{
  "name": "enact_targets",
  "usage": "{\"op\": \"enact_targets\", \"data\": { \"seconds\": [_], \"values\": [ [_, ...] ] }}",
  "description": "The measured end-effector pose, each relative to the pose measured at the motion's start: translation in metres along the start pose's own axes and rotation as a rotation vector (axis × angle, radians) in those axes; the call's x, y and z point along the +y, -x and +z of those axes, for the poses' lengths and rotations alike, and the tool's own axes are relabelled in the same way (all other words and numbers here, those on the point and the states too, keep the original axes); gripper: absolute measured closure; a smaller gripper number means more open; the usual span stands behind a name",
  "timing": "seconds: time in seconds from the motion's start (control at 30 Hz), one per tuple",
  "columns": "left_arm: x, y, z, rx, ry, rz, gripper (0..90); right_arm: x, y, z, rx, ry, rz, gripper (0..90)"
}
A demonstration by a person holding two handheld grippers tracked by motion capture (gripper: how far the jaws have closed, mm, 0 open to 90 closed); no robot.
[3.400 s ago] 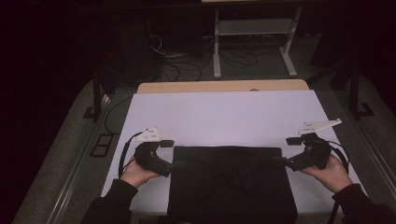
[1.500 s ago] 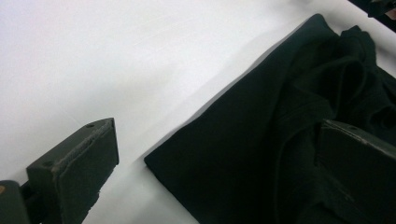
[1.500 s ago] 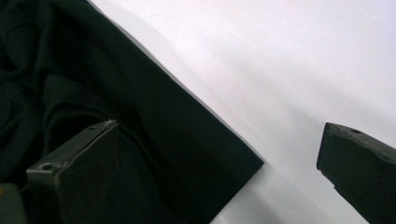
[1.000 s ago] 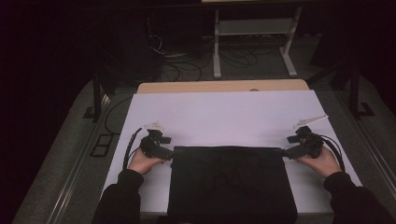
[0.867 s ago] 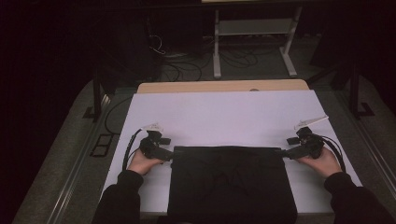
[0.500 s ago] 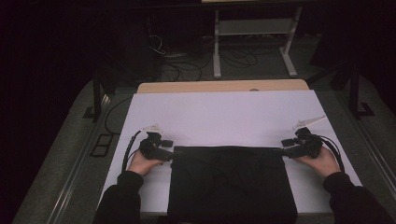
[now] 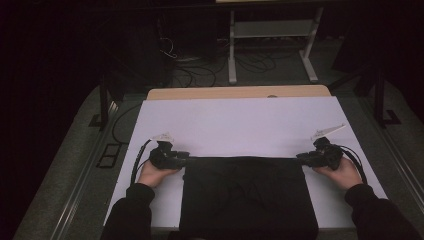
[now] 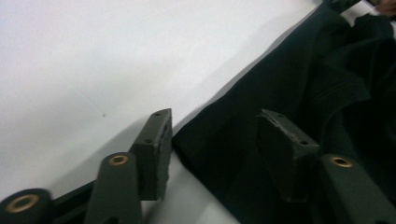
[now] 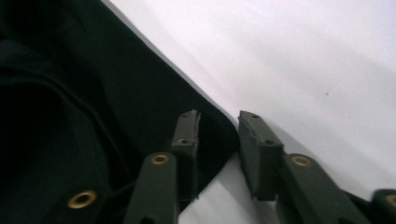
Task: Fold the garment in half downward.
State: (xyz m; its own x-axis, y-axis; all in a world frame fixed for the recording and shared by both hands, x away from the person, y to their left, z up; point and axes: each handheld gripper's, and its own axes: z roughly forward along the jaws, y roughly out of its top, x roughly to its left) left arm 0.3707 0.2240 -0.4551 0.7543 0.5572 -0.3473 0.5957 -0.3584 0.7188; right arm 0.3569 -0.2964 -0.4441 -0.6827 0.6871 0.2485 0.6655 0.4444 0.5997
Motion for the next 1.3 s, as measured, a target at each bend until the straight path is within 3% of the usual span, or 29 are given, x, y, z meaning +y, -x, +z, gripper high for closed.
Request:
{"op": "enact_targets", "data": {
  "seconds": [0.2,0.33,0.47,0.77,1.03,1.3],
  "values": [
    [0.001,0.001,0.002,0.006,-0.014,0.020,57.4,0.001,-0.002,0.001,0.008,-0.008,-0.009,82.3],
    [0.002,0.002,0.003,-0.006,-0.053,0.022,72.5,0.001,-0.002,0.000,0.018,-0.009,0.001,83.8],
    [0.006,0.007,0.003,0.011,-0.075,0.045,84.1,0.001,-0.002,-0.001,0.024,-0.007,0.008,84.0],
    [0.011,0.017,-0.007,0.026,-0.059,0.045,85.9,0.001,-0.004,-0.005,0.045,0.006,0.020,84.7],
    [0.017,0.027,-0.013,0.118,-0.057,0.100,86.4,0.004,-0.008,-0.009,0.010,0.018,0.014,85.8],
    [0.022,0.025,-0.021,0.179,-0.035,0.103,86.4,0.011,-0.010,-0.014,-0.024,0.036,0.015,85.9]
  ]
}}
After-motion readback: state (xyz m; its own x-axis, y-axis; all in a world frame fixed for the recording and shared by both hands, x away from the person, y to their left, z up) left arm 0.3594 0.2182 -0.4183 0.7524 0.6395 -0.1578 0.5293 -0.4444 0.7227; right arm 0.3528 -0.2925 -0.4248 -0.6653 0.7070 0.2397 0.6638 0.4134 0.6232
